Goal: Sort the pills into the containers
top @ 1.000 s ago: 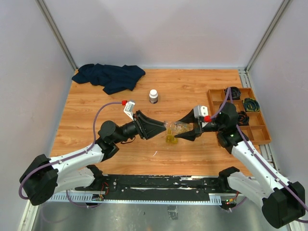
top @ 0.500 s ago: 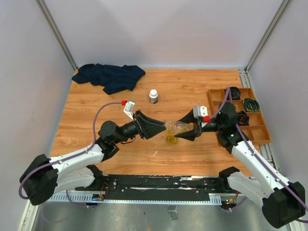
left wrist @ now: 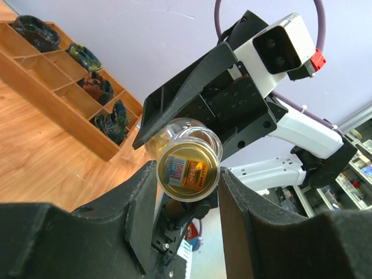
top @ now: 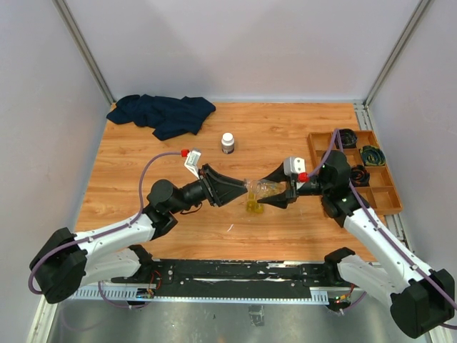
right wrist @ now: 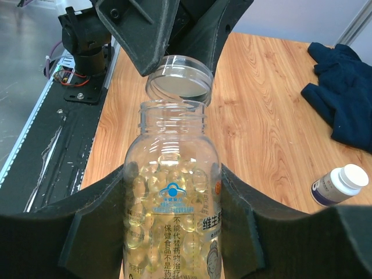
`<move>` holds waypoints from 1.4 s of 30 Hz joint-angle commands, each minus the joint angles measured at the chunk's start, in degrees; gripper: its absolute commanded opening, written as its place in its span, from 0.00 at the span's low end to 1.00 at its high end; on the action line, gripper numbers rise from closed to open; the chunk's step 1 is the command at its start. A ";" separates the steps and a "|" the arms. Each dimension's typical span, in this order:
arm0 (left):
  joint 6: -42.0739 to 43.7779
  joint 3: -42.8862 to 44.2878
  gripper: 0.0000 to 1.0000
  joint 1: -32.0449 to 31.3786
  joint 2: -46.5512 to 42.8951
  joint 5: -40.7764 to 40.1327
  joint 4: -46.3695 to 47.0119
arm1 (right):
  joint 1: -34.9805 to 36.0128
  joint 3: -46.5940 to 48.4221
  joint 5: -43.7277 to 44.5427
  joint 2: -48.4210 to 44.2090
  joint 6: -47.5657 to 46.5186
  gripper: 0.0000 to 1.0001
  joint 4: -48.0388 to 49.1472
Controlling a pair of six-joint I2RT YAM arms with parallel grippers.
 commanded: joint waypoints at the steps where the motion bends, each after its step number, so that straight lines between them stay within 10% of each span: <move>1: 0.69 1.15 0.20 -1.10 1.04 -1.03 2.07 | 1.59 2.22 1.64 -0.09 -2.73 0.00 -1.87; 42: 11.05 7.94 0.18 -5.99 3.34 -4.76 -18.07 | 7.03 4.95 10.73 1.50 -6.51 0.01 -8.27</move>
